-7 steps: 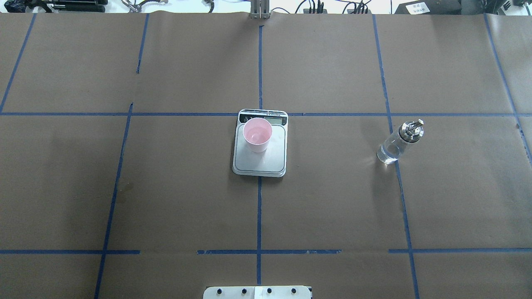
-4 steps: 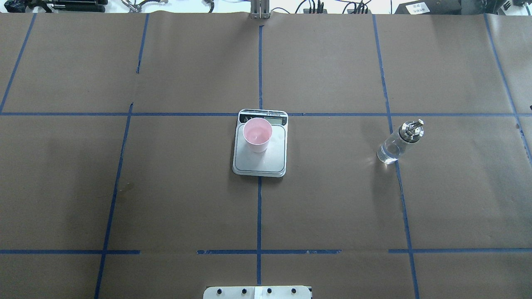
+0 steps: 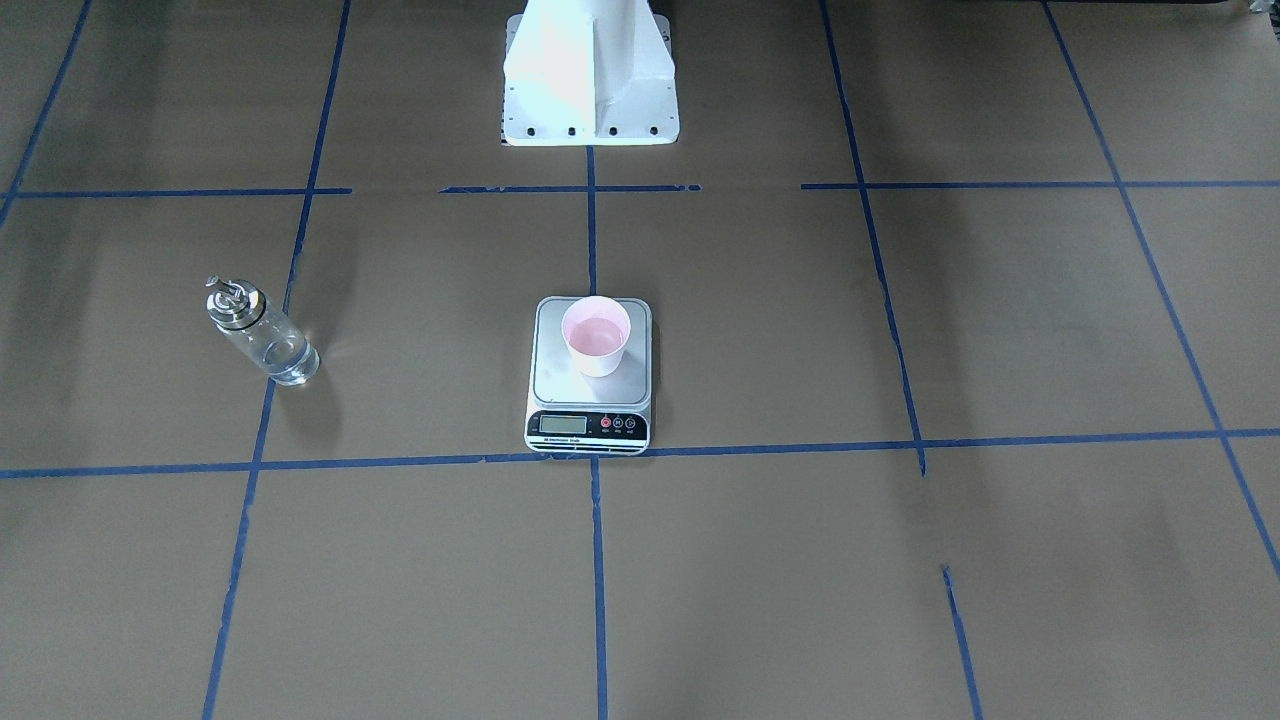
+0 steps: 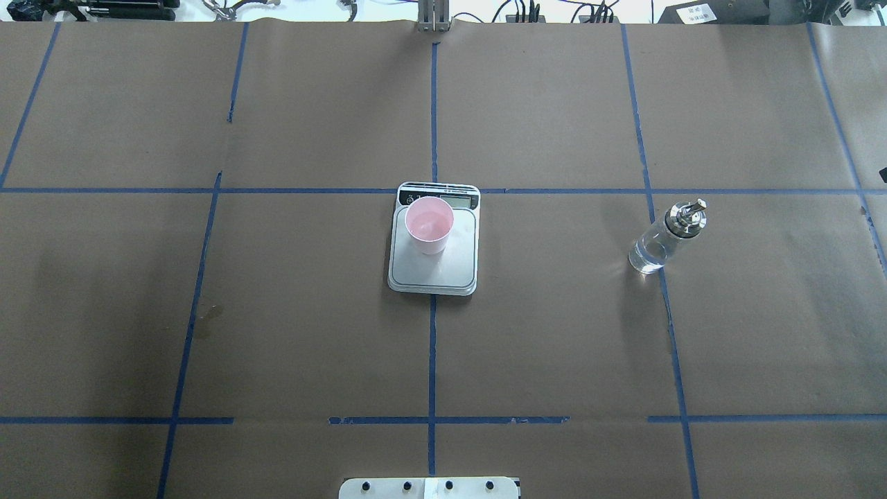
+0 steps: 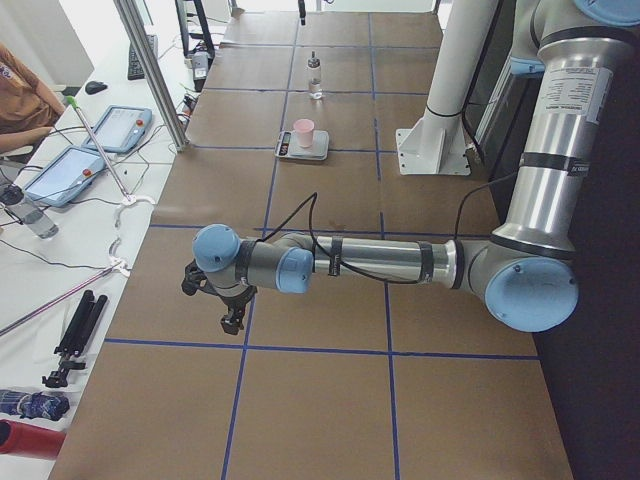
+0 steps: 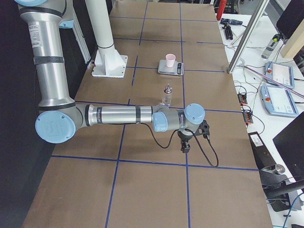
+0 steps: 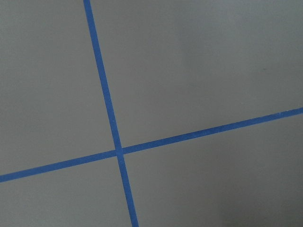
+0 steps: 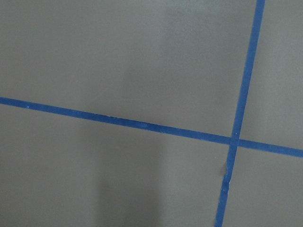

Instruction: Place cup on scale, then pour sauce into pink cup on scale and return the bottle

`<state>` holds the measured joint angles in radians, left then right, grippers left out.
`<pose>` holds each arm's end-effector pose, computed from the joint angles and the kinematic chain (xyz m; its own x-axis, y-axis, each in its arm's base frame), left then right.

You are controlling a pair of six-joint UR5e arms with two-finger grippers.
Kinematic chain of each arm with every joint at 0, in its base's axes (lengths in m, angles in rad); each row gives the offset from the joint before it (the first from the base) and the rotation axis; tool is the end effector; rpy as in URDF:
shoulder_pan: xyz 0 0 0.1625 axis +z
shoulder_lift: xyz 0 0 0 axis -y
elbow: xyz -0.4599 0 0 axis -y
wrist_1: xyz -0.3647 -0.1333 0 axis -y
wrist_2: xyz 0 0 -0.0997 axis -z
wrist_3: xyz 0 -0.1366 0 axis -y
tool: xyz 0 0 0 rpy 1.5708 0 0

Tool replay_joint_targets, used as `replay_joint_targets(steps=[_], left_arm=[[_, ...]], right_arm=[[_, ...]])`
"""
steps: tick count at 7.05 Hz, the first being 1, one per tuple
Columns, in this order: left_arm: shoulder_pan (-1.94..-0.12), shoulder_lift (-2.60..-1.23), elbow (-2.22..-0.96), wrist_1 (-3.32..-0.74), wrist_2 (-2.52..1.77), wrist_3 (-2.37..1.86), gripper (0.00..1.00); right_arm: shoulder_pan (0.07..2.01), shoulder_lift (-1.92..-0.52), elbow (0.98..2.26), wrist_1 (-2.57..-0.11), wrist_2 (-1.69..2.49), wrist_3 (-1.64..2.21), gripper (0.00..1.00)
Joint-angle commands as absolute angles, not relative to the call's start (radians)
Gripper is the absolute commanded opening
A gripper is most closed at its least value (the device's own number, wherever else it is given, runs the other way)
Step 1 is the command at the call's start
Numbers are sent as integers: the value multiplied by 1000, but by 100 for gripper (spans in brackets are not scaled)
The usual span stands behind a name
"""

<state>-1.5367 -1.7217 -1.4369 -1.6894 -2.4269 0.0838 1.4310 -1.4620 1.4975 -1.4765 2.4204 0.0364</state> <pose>-0.0115 -0.5454 0.6862 0.6464 0.2068 -0.7344 -0.0882 0.9764 0.1974 -0.0427 -0.5241 0.6833 0.6449 -0.1524 0.7489 0.1148 0.9881 0.1022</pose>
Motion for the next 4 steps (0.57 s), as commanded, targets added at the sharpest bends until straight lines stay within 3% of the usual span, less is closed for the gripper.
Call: replay_joint_targets(steps=[1, 4], left_arm=[[-1580, -1721, -1396, -1697, -2404, 89, 100], [-1580, -1710, -1423, -1695, -2404, 89, 100]], right_arm=[[1440, -1460, 1496, -1520, 2419, -22, 100], [1462, -1428, 1523, -1591, 2376, -78, 100]])
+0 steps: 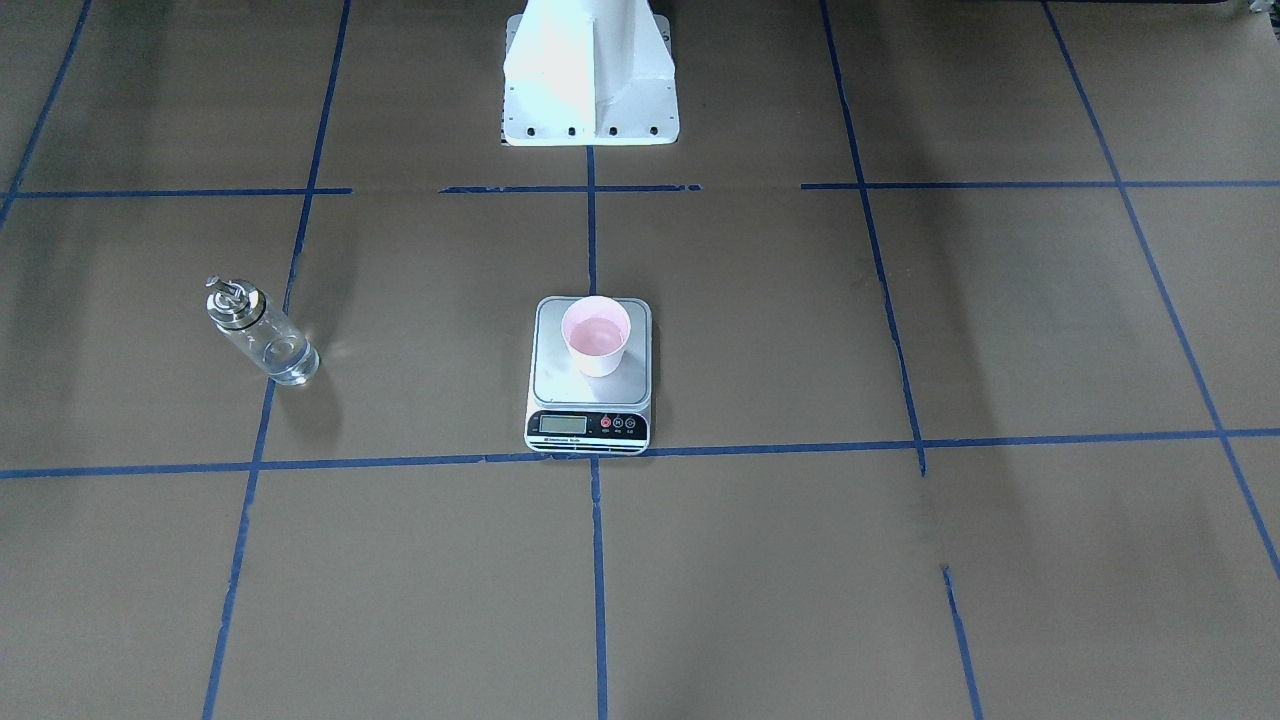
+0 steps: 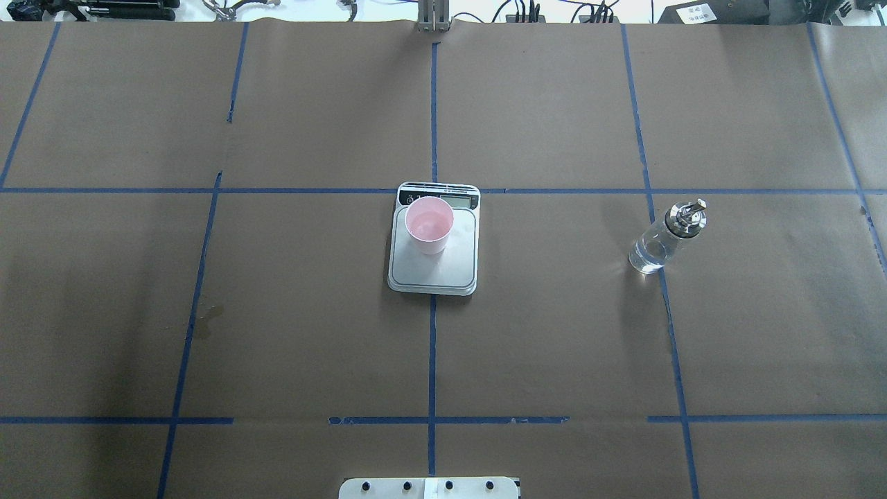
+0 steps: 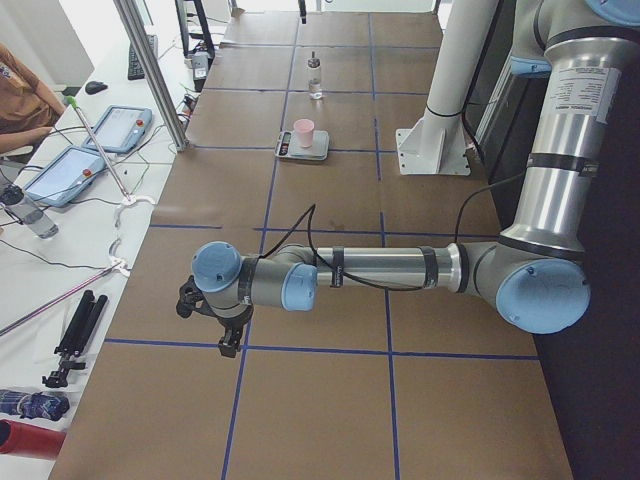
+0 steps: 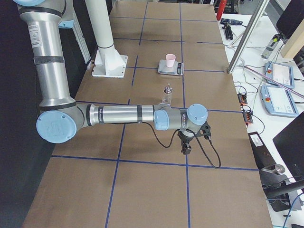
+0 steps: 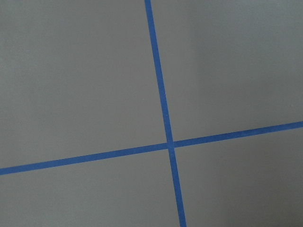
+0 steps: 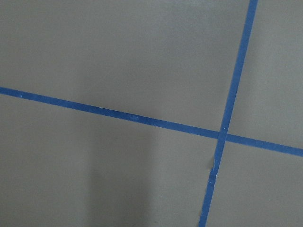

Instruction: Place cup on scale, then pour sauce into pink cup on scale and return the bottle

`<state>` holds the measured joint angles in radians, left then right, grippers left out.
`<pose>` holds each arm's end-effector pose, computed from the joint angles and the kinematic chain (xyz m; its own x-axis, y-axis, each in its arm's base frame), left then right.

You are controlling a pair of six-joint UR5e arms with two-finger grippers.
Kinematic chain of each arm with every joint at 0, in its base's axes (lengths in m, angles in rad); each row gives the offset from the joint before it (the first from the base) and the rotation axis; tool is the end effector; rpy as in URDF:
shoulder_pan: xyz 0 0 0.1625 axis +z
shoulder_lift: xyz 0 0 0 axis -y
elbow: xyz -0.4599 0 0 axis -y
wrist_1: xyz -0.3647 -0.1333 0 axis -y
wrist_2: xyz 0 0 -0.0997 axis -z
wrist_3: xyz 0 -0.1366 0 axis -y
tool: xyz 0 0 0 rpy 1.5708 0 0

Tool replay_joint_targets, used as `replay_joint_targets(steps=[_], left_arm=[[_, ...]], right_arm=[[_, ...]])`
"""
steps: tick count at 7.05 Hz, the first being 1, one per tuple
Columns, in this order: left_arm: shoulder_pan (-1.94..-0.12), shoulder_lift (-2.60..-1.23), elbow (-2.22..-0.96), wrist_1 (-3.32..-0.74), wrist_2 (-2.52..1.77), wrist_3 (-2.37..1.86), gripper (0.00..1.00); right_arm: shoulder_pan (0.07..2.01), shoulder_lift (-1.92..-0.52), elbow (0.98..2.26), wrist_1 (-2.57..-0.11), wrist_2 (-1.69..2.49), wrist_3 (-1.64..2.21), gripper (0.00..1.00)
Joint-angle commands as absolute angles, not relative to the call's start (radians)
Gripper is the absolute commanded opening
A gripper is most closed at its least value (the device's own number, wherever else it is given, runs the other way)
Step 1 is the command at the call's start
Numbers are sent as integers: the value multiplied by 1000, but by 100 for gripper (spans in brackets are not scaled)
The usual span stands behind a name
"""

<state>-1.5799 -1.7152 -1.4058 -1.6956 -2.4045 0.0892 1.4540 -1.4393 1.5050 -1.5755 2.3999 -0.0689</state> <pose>-0.0371 -0.5392 0.7061 0.6709 0.1592 -0.7242 -0.0509 0.9843 0.1692 -0.0293 -0.5295 0.6805 0.6561 -0.1913 0.7300 0.1619 0.9805 0.1115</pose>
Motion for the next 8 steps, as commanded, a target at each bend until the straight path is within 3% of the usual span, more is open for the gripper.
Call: replay_joint_targets(steps=[1, 3, 5, 8], left_arm=[[-1582, -1689, -1431, -1695, -2405, 89, 100], [-1582, -1651, -1460, -1692, -2405, 89, 100], [-1577, -1654, -1553, -1529, -2364, 87, 100], [-1575, -1640, -1554, -1519, -2345, 89, 100]], right_arm=[[1474, -1437, 1523, -1594, 2372, -81, 100], [1474, -1436, 1525, -1600, 2352, -69, 100], [1474, -1436, 1523, -1601, 2327, -63, 100], [1471, -1445, 1528, -1594, 2287, -61, 100]])
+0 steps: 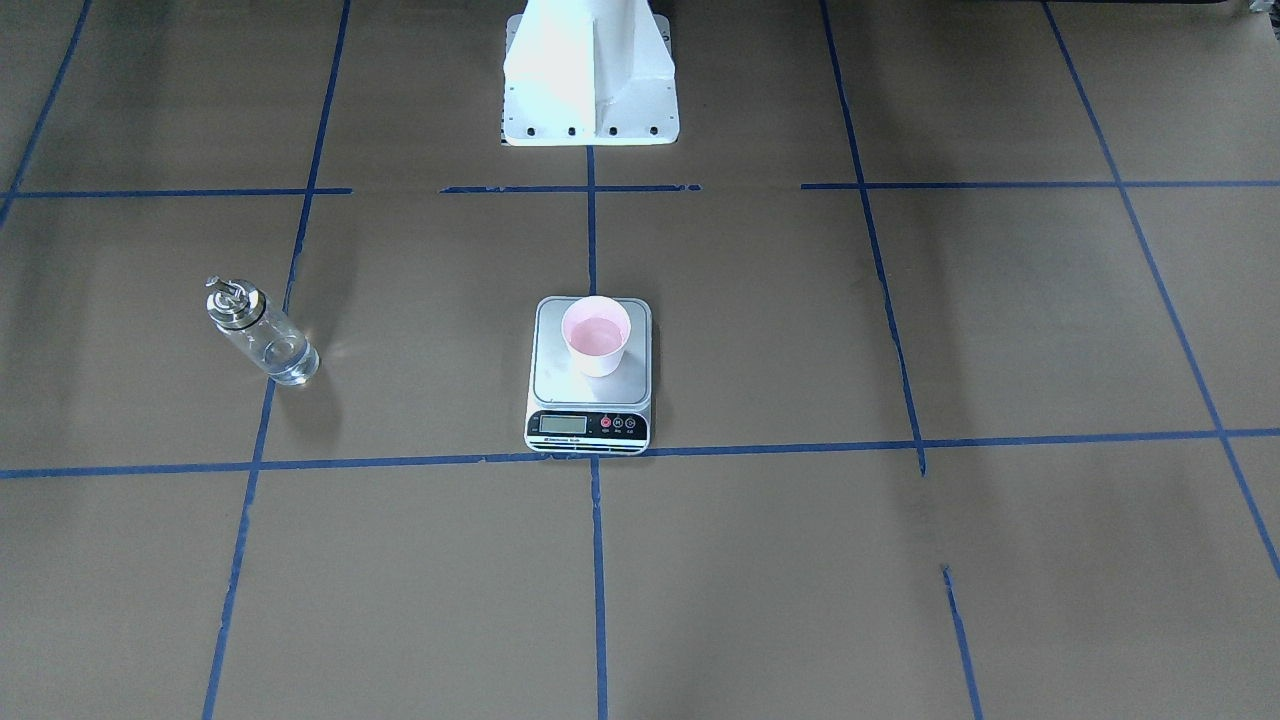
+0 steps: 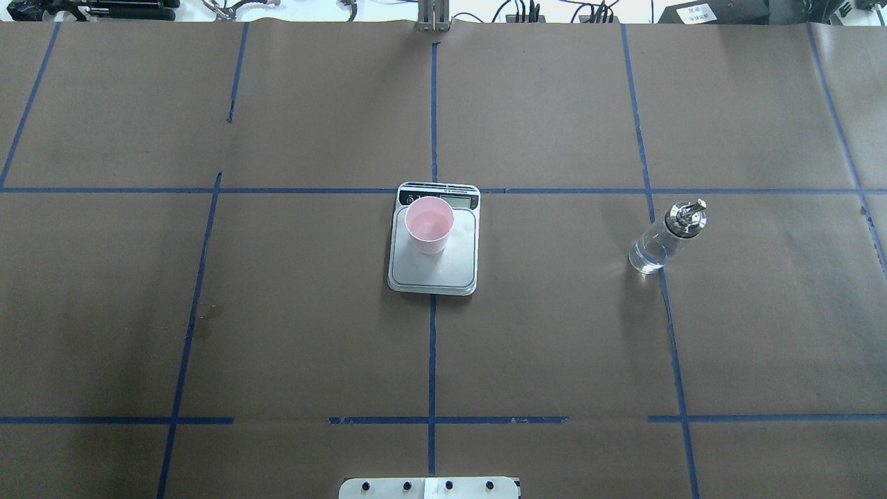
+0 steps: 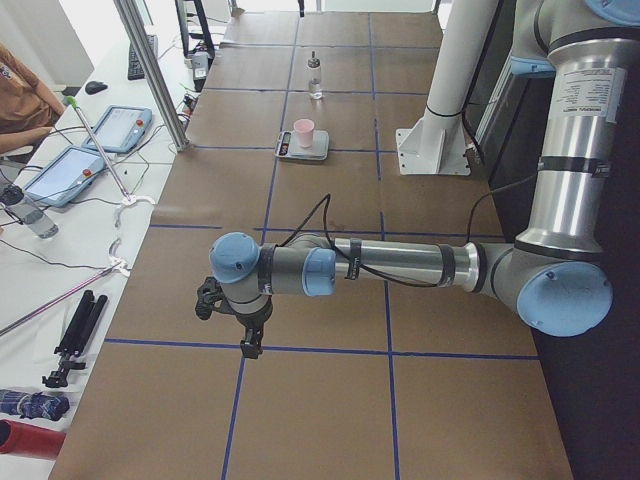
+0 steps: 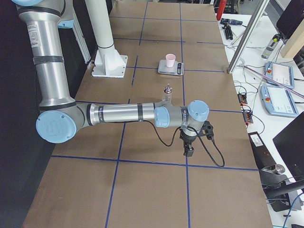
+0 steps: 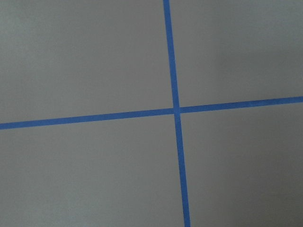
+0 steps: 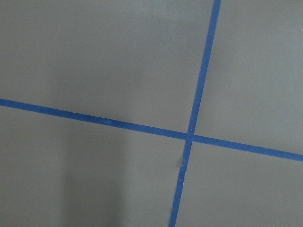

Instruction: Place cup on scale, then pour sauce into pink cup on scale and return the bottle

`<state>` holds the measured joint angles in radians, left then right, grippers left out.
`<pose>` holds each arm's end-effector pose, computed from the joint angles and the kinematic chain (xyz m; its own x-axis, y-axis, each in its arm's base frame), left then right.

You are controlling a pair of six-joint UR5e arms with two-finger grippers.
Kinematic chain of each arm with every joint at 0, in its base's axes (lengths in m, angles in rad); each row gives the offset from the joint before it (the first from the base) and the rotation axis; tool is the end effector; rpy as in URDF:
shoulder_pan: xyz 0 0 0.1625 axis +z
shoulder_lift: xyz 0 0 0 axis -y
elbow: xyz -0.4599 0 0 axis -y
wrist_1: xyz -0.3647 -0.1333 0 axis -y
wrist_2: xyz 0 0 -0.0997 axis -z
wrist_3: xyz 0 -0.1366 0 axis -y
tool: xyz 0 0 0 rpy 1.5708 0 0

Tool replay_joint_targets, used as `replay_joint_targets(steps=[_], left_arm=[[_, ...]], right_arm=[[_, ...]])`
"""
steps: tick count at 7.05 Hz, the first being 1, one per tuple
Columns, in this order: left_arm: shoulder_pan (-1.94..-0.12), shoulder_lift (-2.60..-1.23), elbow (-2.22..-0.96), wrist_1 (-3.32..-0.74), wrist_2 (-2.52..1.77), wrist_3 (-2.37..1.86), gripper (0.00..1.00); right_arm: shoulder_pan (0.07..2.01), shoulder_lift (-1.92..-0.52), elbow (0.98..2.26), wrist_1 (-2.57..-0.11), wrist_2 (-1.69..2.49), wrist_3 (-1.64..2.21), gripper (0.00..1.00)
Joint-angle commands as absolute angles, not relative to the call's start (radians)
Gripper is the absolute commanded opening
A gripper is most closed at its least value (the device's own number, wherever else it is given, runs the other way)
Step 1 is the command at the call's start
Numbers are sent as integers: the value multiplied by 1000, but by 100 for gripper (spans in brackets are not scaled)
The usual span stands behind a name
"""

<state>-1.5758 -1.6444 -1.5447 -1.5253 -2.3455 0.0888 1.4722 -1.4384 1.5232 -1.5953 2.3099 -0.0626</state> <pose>-0.0402 -0.4978 0.7013 0.7123 0.0865 -0.6966 -0.0584 0.9962 0.0640 -0.0111 -0.5312 0.6823 0.7239 -0.1751 0.6673 0.1438 0.9843 0.1022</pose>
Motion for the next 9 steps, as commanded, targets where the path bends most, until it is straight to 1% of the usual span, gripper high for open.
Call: replay_joint_targets(steps=[1, 4, 9], left_arm=[[-1575, -1637, -1555, -1519, -2347, 89, 100], [-1574, -1635, -1555, -1528, -2350, 89, 100], [-1571, -1640, -1548, -1535, -2348, 86, 100]], right_arm=[[1471, -1457, 1531, -1588, 2302, -61, 100], [1471, -1457, 1557, -1586, 2299, -63, 100], [1459, -1459, 1549, -1586, 2303, -63, 100]])
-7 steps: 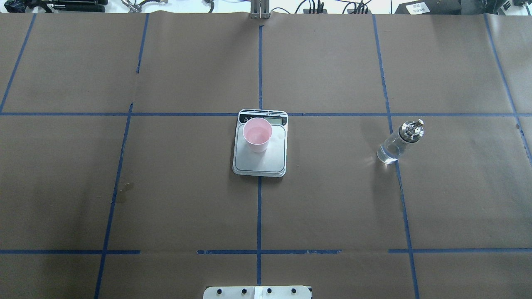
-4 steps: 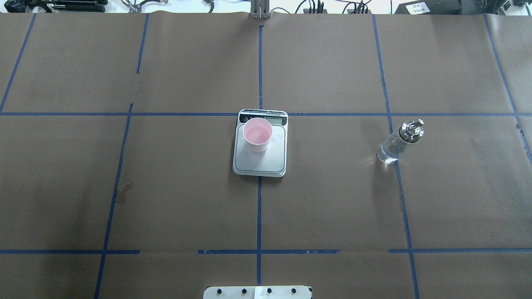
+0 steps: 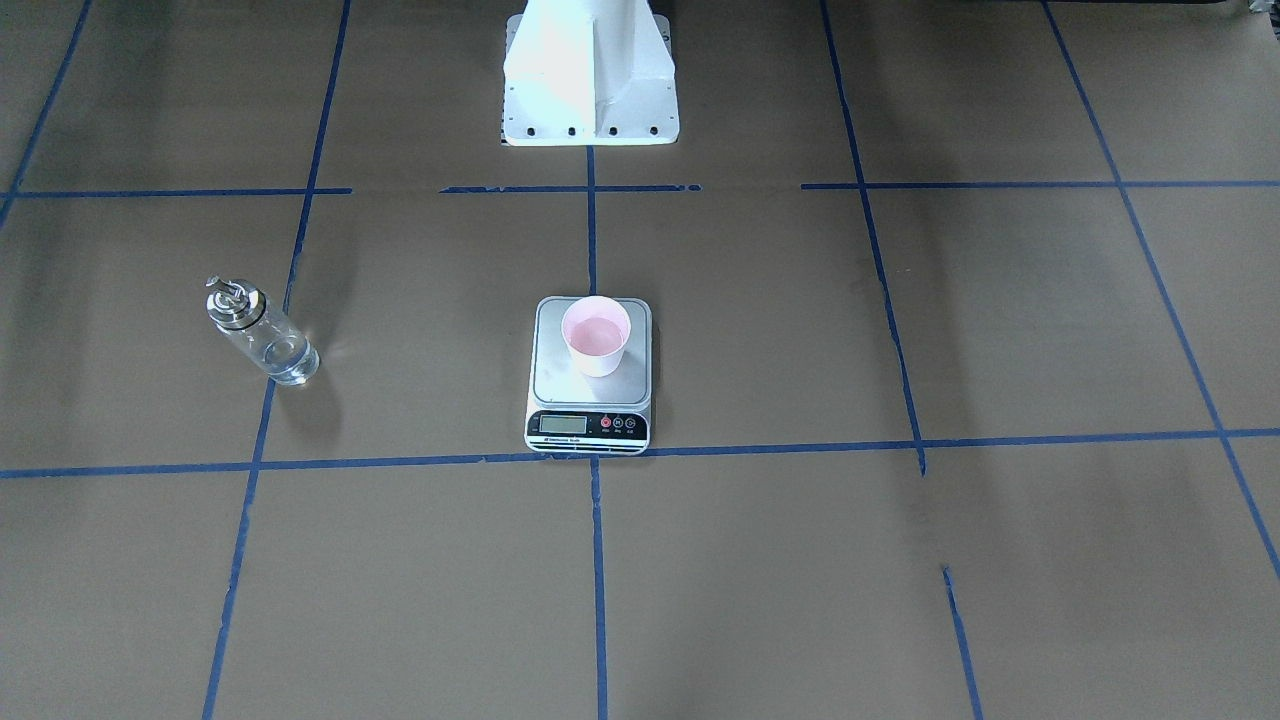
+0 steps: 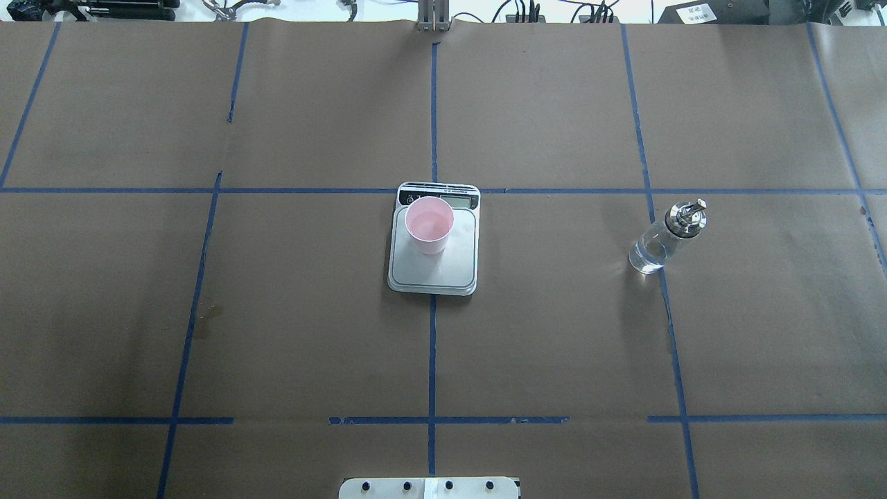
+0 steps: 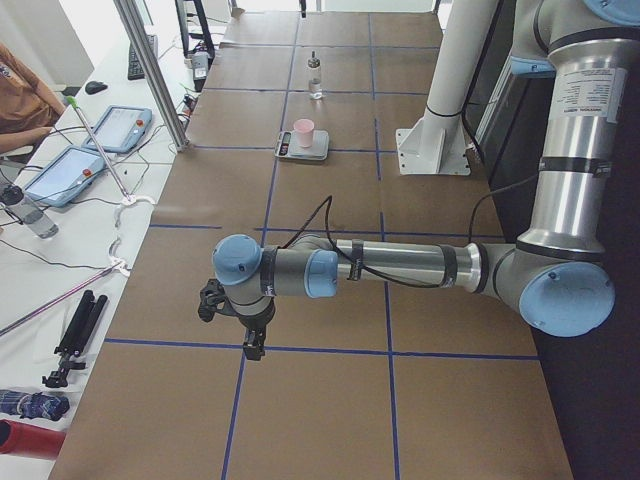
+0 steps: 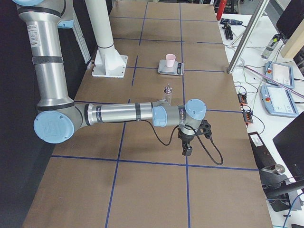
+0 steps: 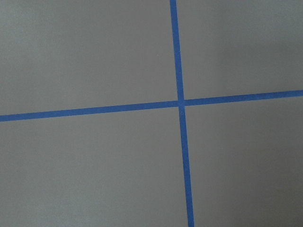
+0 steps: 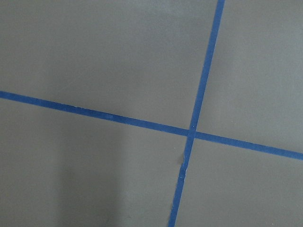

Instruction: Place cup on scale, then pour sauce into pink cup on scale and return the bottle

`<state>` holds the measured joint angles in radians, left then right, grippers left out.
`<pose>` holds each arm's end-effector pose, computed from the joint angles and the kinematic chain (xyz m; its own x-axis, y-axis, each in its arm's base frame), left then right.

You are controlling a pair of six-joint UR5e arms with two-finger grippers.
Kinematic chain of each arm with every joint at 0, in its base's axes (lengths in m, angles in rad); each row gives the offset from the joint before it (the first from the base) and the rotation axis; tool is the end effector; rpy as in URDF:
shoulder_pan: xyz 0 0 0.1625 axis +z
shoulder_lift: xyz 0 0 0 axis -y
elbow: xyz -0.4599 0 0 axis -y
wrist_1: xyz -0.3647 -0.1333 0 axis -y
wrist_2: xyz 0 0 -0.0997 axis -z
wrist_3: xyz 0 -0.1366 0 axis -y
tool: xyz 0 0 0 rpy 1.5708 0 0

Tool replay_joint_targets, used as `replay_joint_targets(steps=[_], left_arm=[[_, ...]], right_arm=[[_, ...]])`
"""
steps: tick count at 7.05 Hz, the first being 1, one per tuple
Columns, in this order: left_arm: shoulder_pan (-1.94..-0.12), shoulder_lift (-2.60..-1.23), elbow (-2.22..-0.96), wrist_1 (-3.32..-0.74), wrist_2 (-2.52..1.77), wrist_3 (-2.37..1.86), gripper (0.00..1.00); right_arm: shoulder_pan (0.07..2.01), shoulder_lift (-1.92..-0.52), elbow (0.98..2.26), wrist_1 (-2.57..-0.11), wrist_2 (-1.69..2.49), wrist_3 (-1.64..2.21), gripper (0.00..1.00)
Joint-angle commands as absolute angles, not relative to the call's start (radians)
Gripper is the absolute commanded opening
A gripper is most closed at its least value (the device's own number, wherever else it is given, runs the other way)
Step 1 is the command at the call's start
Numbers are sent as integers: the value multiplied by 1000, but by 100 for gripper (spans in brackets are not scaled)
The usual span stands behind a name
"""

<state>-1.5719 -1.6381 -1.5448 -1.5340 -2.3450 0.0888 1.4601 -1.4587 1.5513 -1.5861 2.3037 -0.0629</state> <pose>-0.0383 -0.4954 0.7035 0.7123 0.0910 -0.6960 -0.0623 0.9958 0.0665 -0.0160 -0.5233 0.6793 0.7246 -0.1955 0.6609 0.1560 0.9806 0.1190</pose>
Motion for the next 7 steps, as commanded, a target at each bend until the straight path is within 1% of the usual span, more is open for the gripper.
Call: replay_joint_targets(steps=[1, 7], left_arm=[[-1571, -1640, -1548, -1537, -2350, 84, 100], [-1551, -1641, -1545, -1540, -2352, 84, 100]], right_arm=[[1459, -1459, 1548, -1586, 2303, -63, 100], [1459, -1468, 1551, -1585, 2301, -63, 100]])
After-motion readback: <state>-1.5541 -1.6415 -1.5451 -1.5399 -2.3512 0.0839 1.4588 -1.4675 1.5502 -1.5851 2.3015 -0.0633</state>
